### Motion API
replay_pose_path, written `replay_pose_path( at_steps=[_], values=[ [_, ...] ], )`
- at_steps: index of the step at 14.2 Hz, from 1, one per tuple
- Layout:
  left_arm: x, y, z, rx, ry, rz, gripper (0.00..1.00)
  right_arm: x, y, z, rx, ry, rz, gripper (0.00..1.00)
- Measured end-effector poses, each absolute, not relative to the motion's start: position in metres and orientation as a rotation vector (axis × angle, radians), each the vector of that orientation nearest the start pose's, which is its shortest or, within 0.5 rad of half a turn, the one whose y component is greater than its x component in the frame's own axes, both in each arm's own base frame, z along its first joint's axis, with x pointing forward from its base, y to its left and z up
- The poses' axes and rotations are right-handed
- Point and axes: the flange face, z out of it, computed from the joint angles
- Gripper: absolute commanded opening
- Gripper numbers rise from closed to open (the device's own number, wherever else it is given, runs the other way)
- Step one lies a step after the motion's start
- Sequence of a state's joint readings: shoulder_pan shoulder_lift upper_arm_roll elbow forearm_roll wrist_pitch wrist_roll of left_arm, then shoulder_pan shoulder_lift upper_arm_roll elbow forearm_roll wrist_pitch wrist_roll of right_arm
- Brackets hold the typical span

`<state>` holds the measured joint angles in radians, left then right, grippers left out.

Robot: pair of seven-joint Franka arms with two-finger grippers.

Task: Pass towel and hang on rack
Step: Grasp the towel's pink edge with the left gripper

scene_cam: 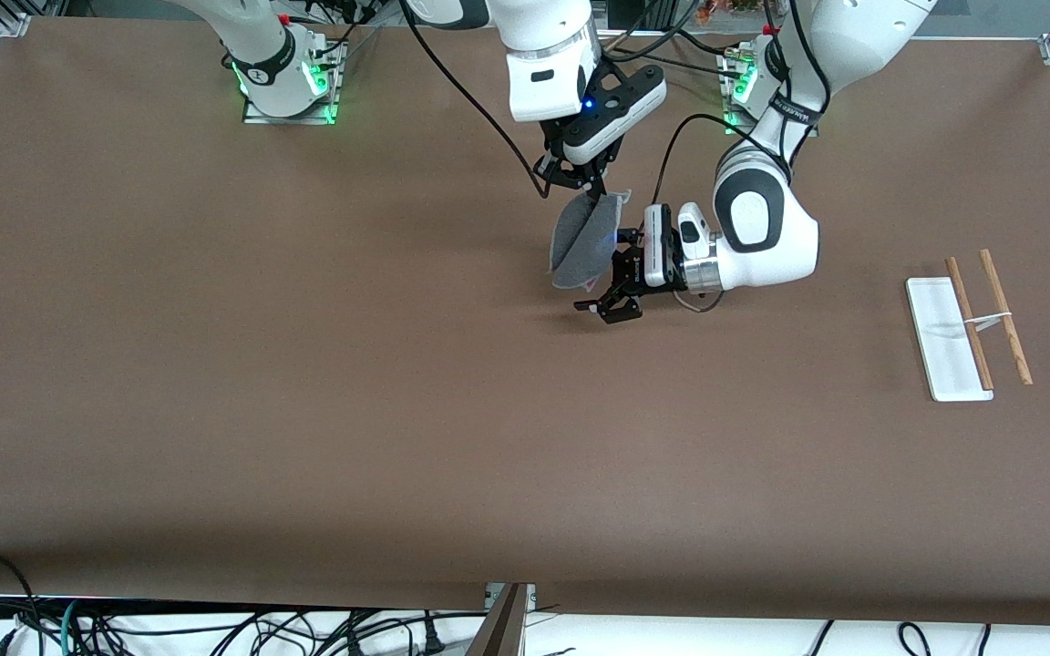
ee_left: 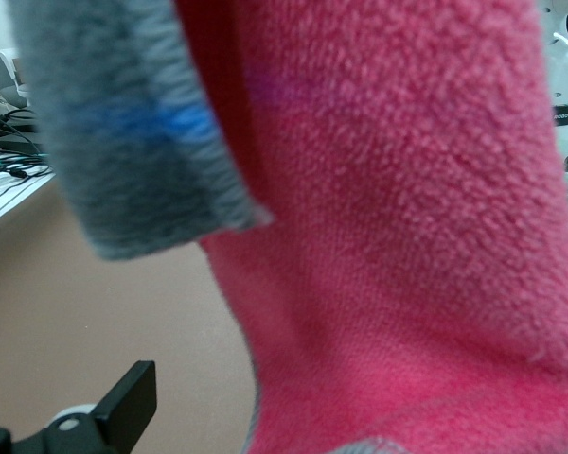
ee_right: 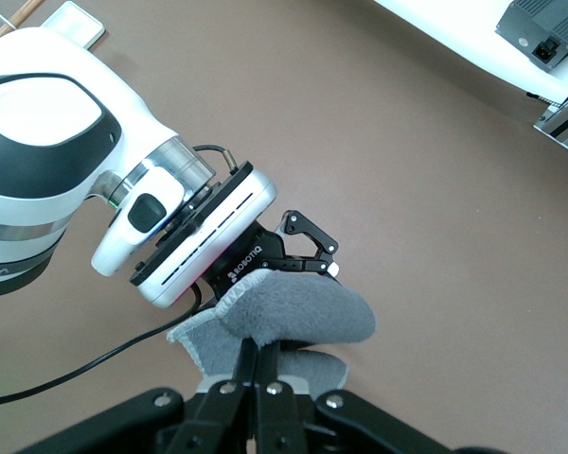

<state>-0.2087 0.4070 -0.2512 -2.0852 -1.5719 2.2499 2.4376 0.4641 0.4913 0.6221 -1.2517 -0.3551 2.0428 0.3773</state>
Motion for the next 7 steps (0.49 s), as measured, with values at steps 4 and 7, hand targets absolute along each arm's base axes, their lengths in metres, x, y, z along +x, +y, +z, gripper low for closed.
replay_pose_path(
  at_steps=[4, 7],
  values=[
    [0.5078, -0.2800, 0.2325, 1.508, -1.549, 0.983, 0.00, 0.4410, 0.5672, 0.5596, -2.728, -0.991, -0.498, 0.00],
    [0.5076, -0.2784, 0.2312, 1.517, -1.556, 0.979, 0.00, 0.4410, 0.5672, 0.5596, -2.728, -0.991, -0.498, 0.00]
  ],
)
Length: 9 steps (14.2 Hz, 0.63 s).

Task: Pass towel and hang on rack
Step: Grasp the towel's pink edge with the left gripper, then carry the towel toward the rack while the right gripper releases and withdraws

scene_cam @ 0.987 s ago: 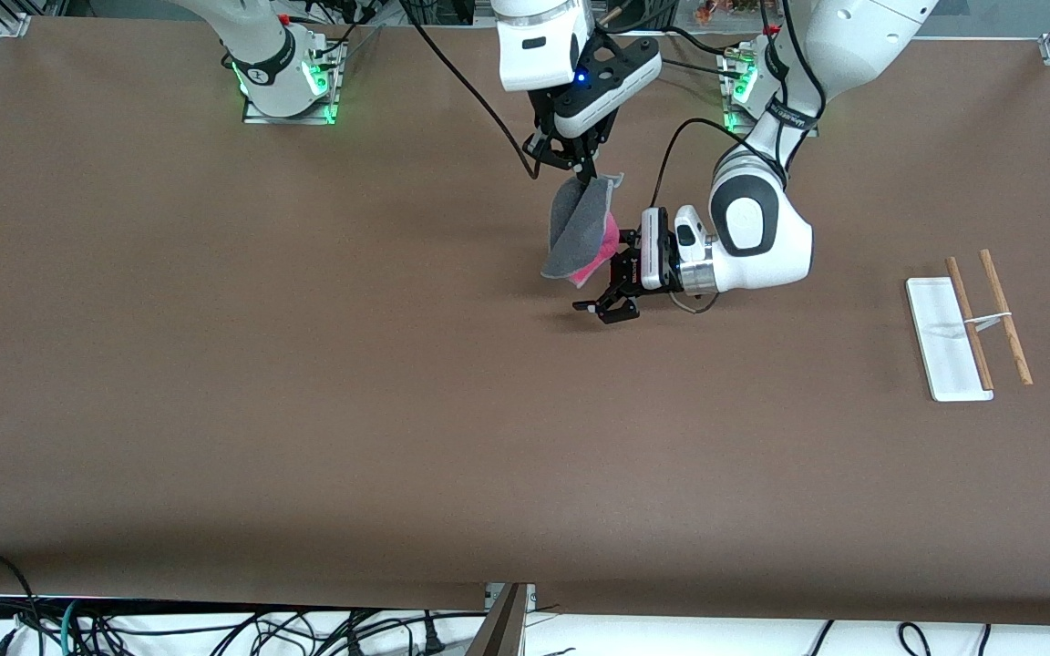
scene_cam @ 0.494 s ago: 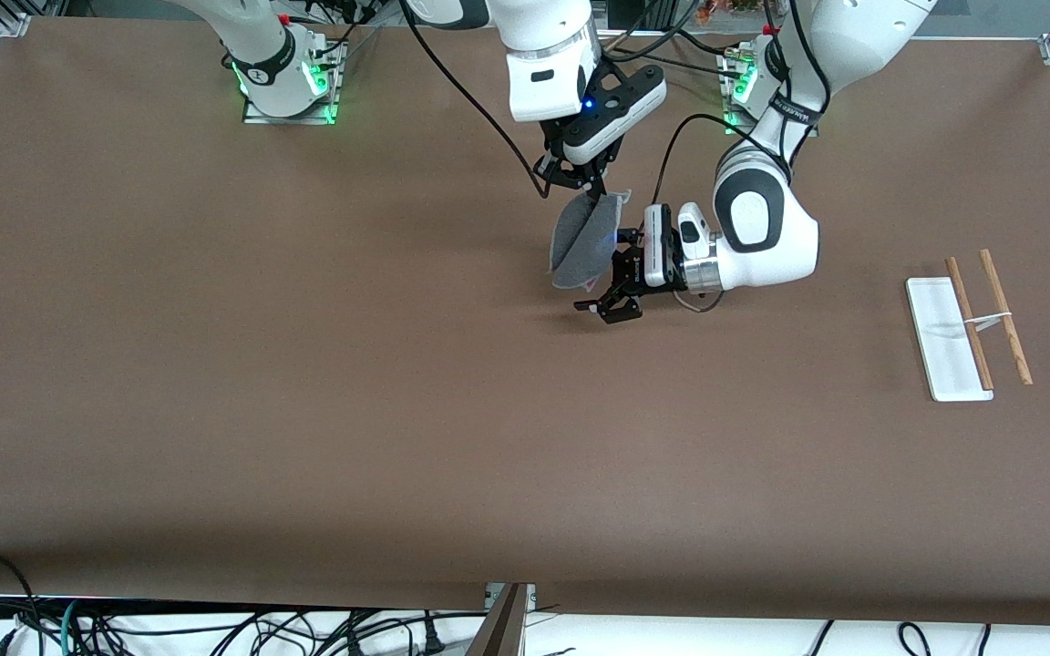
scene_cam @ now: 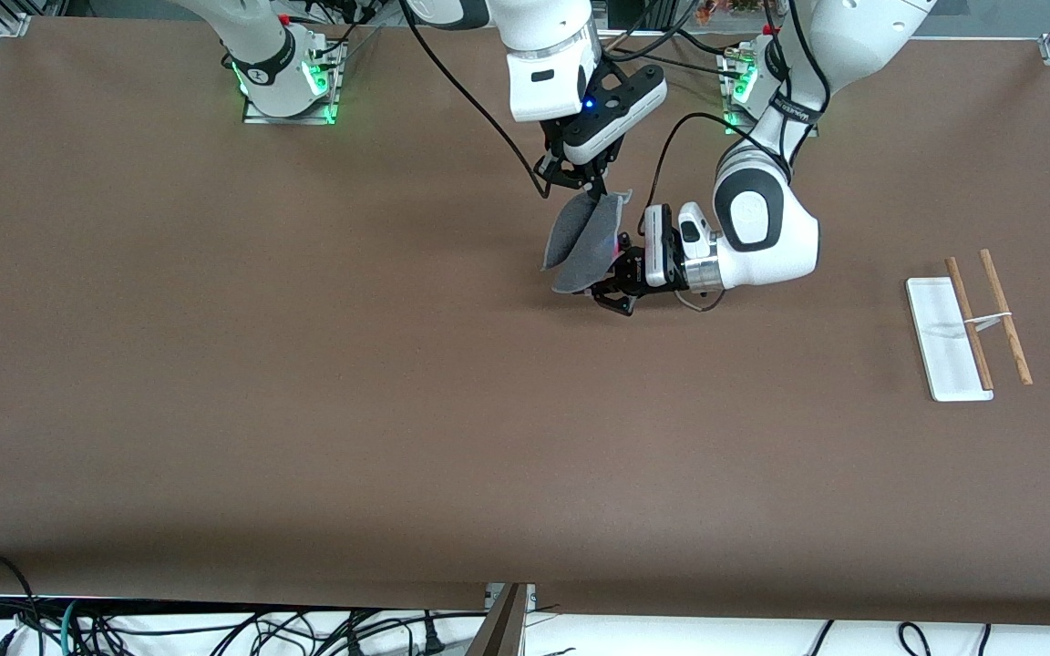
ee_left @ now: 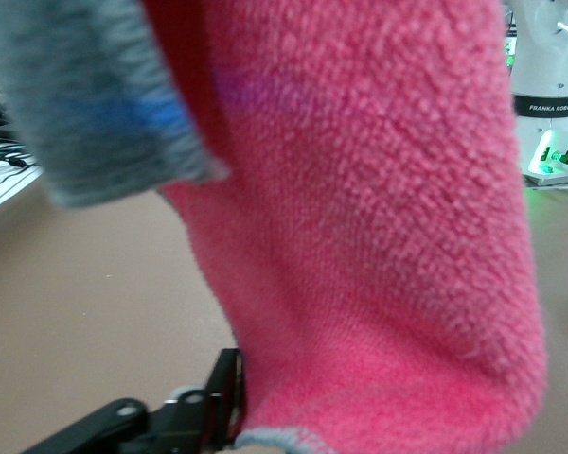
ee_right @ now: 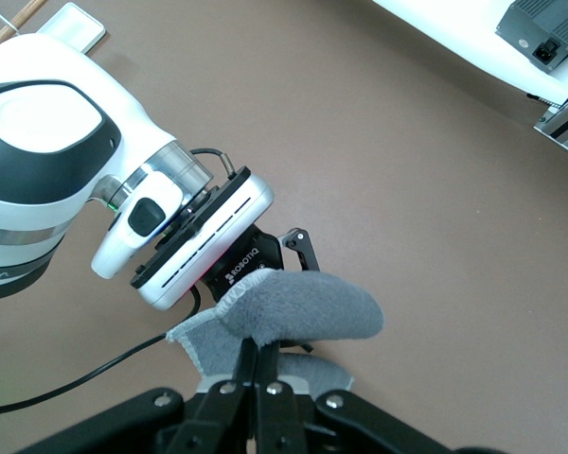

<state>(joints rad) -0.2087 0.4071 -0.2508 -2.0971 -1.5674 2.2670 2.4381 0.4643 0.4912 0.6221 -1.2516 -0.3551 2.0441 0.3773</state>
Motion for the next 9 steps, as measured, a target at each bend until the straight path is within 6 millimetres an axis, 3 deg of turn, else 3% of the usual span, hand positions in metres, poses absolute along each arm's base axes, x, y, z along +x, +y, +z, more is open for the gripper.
replay_pose_path(
  at_steps=[4, 5, 7, 9],
  values=[
    [0.515, -0.263, 0.231, 1.537, -1.569, 0.981, 0.00, 0.441, 0.567, 0.560, -2.728, -0.991, -0.498, 0.04],
    [0.520, -0.253, 0.232, 1.549, -1.579, 0.976, 0.00, 0.441, 0.567, 0.560, -2.728, -0.991, -0.498, 0.26],
    [0.532, -0.228, 0.241, 1.582, -1.605, 0.955, 0.00, 0.442, 0.566, 0.560, -2.729, -0.989, -0.499, 1.00],
    [0.545, -0.198, 0.257, 1.629, -1.622, 0.935, 0.00, 0.448, 0.562, 0.559, -2.737, -0.977, -0.501, 1.00]
  ],
)
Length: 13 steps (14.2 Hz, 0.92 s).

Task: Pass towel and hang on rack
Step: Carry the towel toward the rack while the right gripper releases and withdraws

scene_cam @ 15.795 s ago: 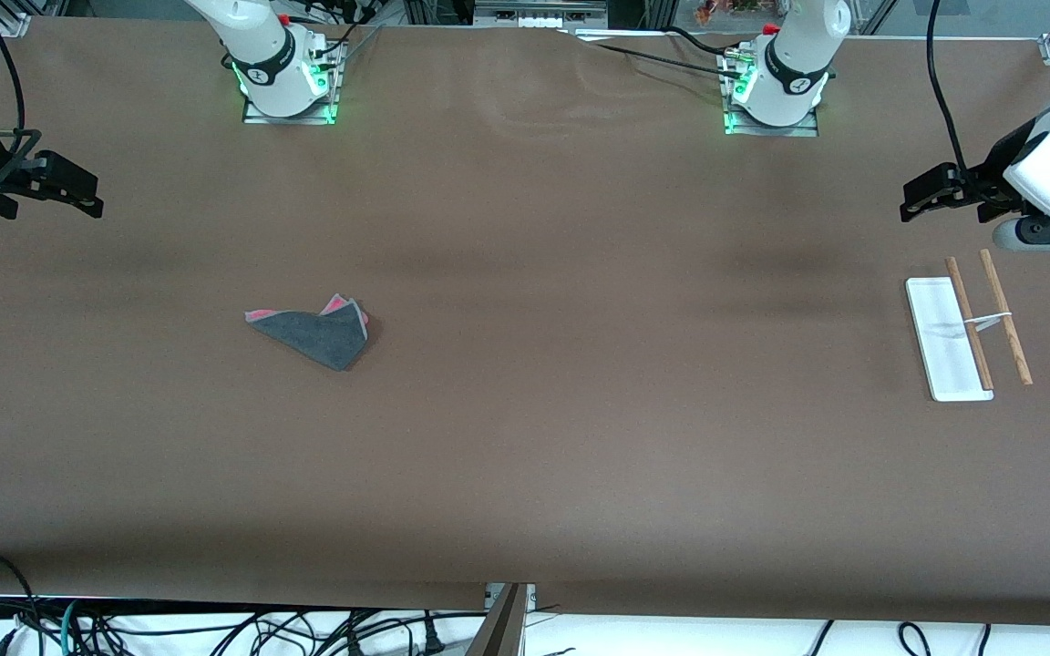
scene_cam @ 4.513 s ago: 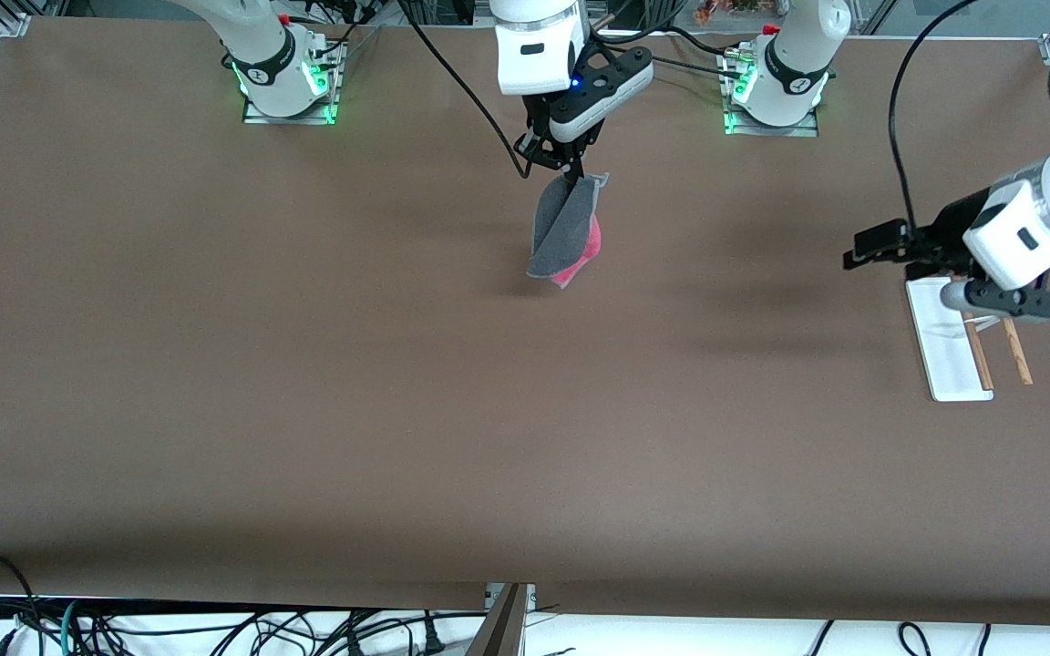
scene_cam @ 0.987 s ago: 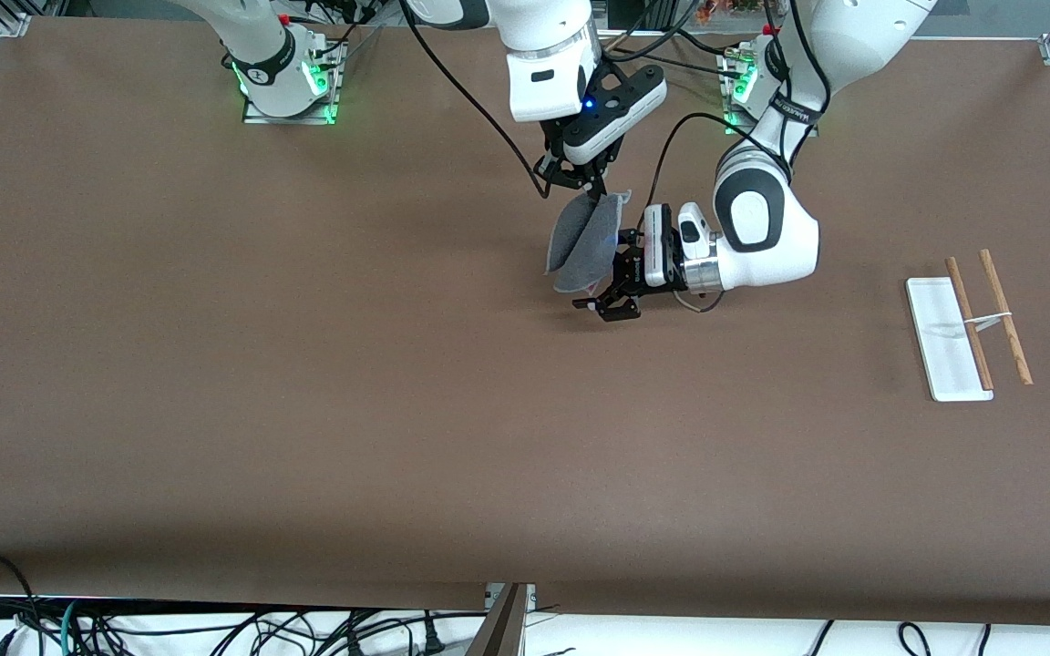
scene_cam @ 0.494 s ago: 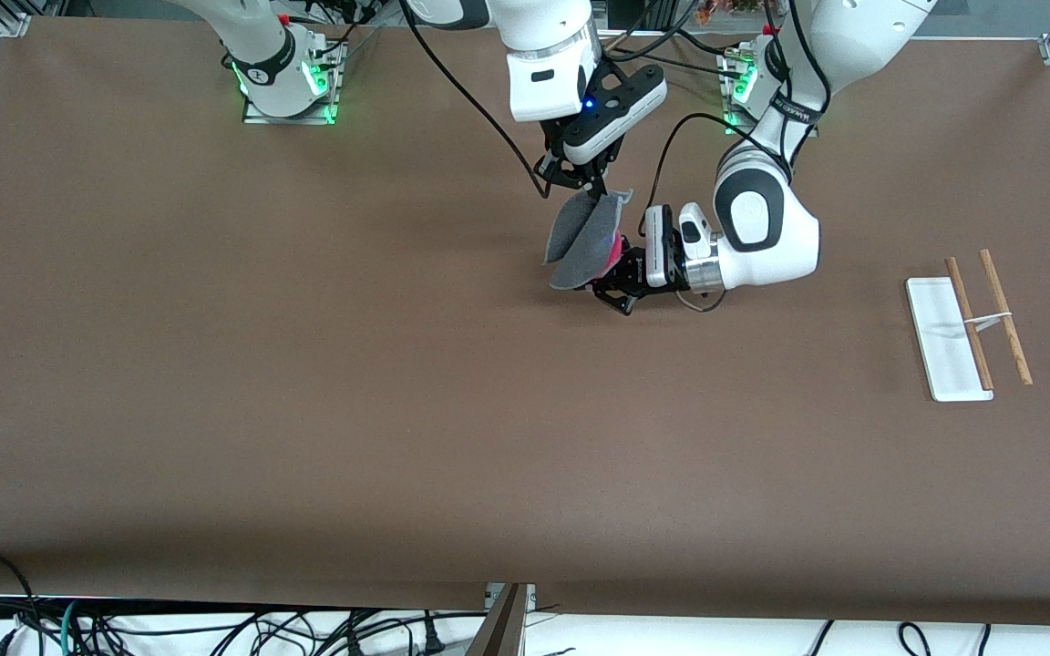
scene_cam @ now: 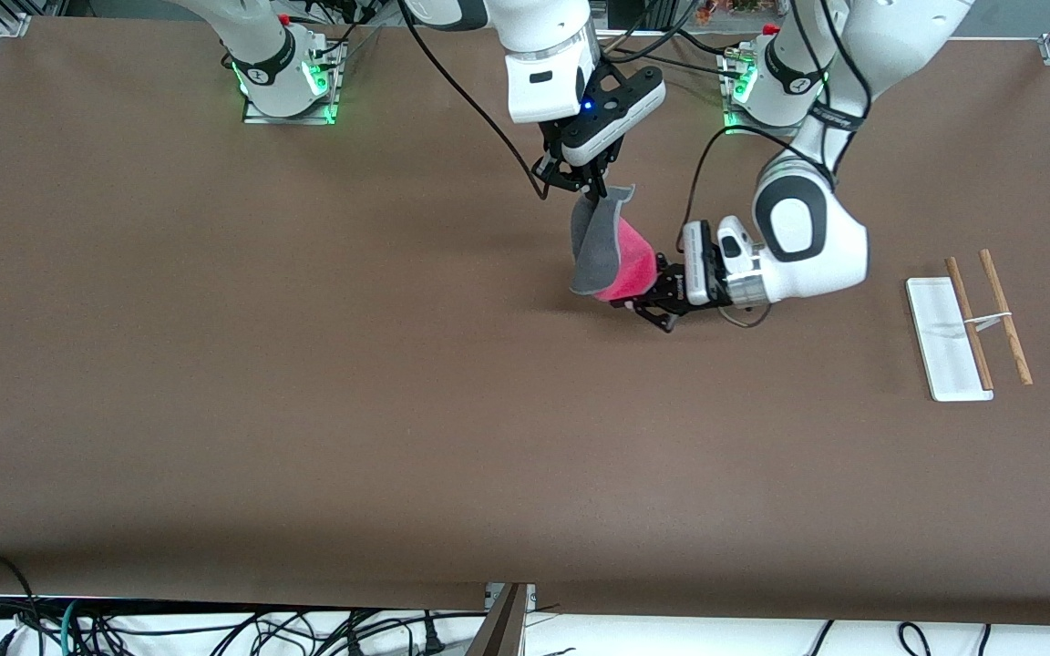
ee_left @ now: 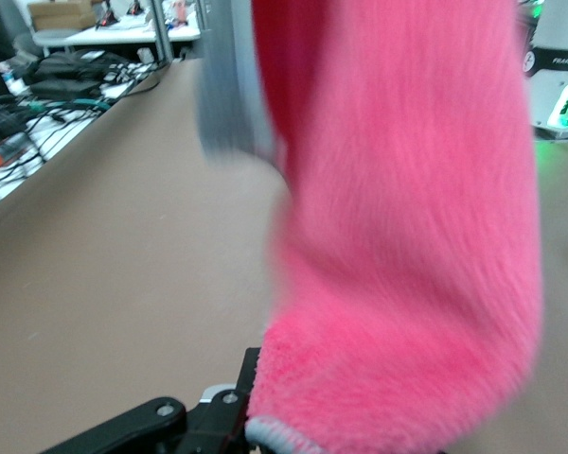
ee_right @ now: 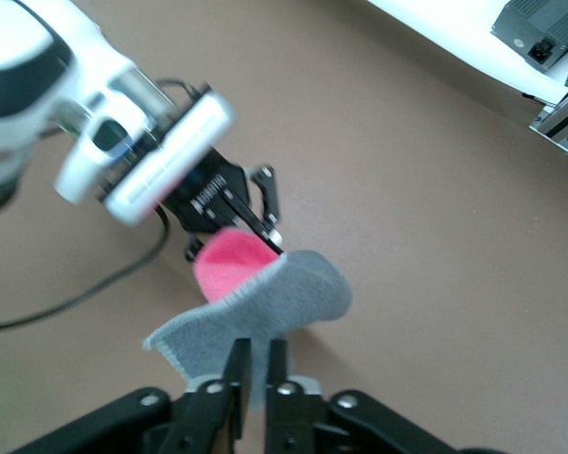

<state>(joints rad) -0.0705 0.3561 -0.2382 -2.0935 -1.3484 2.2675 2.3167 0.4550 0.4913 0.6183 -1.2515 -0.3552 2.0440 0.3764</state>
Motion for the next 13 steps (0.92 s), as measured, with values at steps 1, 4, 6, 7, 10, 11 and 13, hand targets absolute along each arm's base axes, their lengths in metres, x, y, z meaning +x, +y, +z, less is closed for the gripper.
replay_pose_path(
  at_steps=[1, 4, 6, 7, 10, 11, 13],
  values=[
    [0.550, -0.186, 0.266, 1.651, -1.627, 0.929, 0.00, 0.451, 0.560, 0.559, -2.740, -0.973, -0.502, 1.00],
    [0.558, -0.157, 0.290, 1.694, -1.627, 0.901, 0.00, 0.453, 0.557, 0.559, -2.743, -0.967, -0.503, 1.00],
    [0.563, -0.128, 0.309, 1.748, -1.672, 0.836, 0.00, 0.460, 0.550, 0.558, -2.764, -0.951, -0.492, 1.00],
    [0.565, -0.109, 0.321, 1.789, -1.679, 0.797, 0.00, 0.465, 0.544, 0.556, -2.788, -0.942, -0.472, 1.00],
    [0.559, -0.035, 0.359, 1.928, -1.681, 0.623, 0.00, 0.488, 0.515, 0.555, -2.862, -0.883, -0.426, 1.00],
    [0.553, -0.007, 0.368, 1.973, -1.656, 0.562, 0.00, 0.501, 0.499, 0.556, -2.895, -0.848, -0.409, 1.00],
    [0.542, 0.037, 0.375, 2.030, -1.615, 0.483, 0.00, 0.523, 0.465, 0.555, -2.971, -0.778, -0.350, 1.00]
  ],
)
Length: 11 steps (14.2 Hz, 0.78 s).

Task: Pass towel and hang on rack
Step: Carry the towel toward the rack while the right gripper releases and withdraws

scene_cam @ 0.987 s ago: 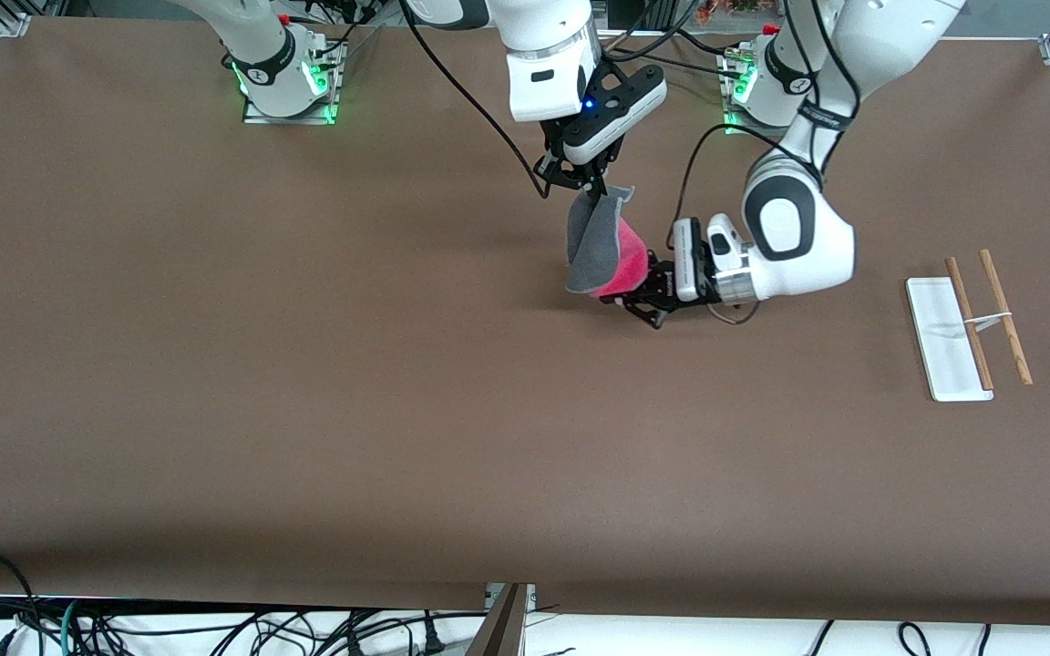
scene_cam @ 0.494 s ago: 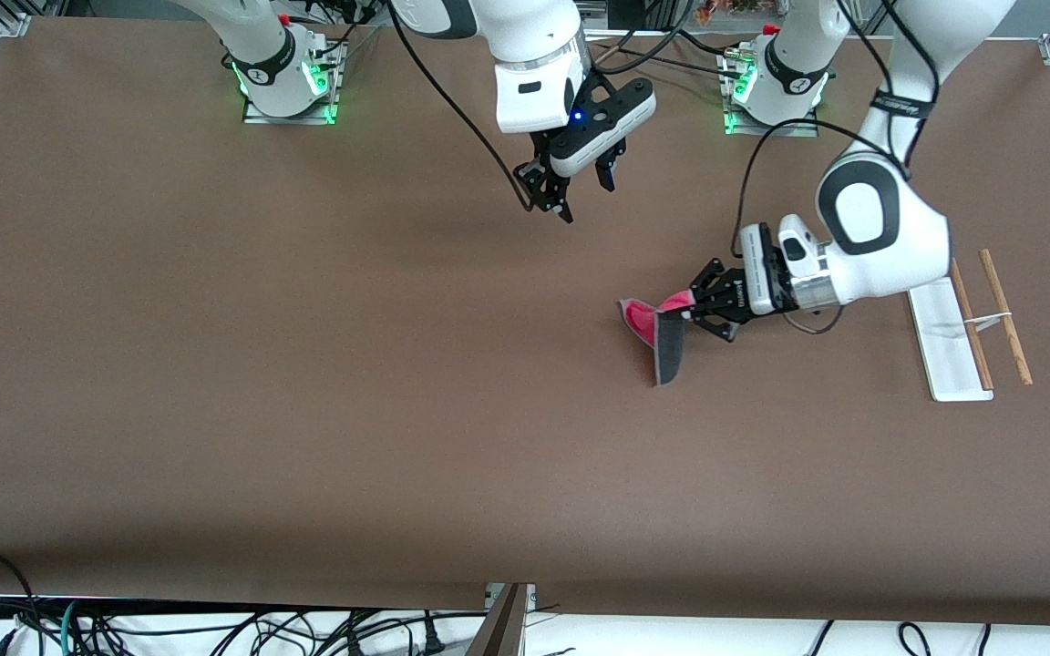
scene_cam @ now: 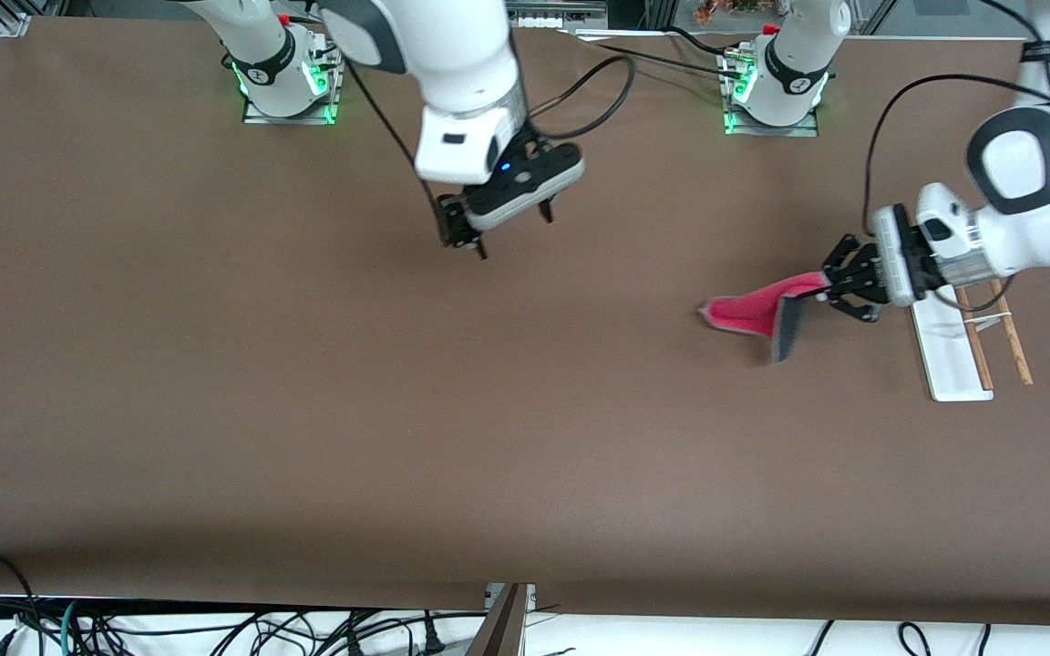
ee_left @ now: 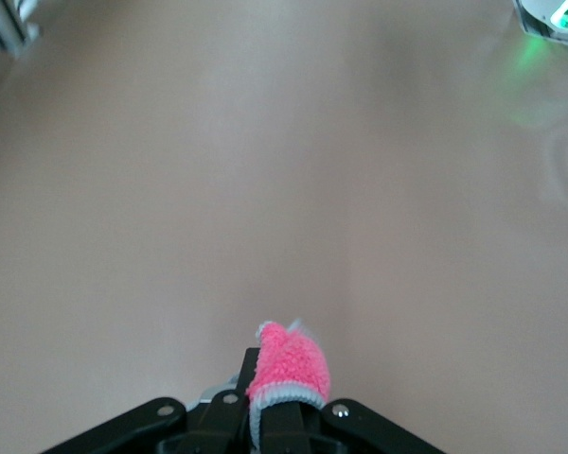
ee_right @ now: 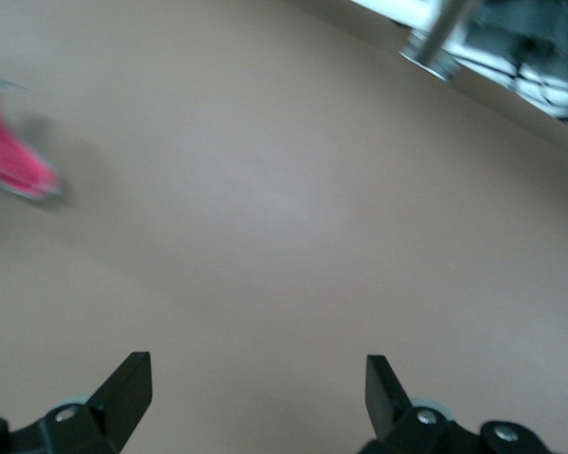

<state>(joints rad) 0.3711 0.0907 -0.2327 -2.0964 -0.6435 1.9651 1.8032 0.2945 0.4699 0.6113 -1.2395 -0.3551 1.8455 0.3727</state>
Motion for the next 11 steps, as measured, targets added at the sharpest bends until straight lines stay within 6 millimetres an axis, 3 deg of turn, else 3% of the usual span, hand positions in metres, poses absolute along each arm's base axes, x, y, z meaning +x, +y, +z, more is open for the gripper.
replay_pose_path(
  at_steps=[3, 7, 11],
  values=[
    [0.529, 0.093, 0.371, 2.109, -1.566, 0.423, 0.00, 0.566, 0.399, 0.555, -3.064, -0.614, -0.283, 1.00],
    [0.522, 0.151, 0.383, 2.191, -1.628, 0.313, 0.00, 0.625, 0.278, 0.555, -3.098, -0.274, -0.161, 1.00],
    [0.528, 0.220, 0.400, 2.239, -1.634, 0.224, 0.00, 0.638, 0.184, 0.575, -3.185, -0.088, -0.100, 1.00]
  ],
)
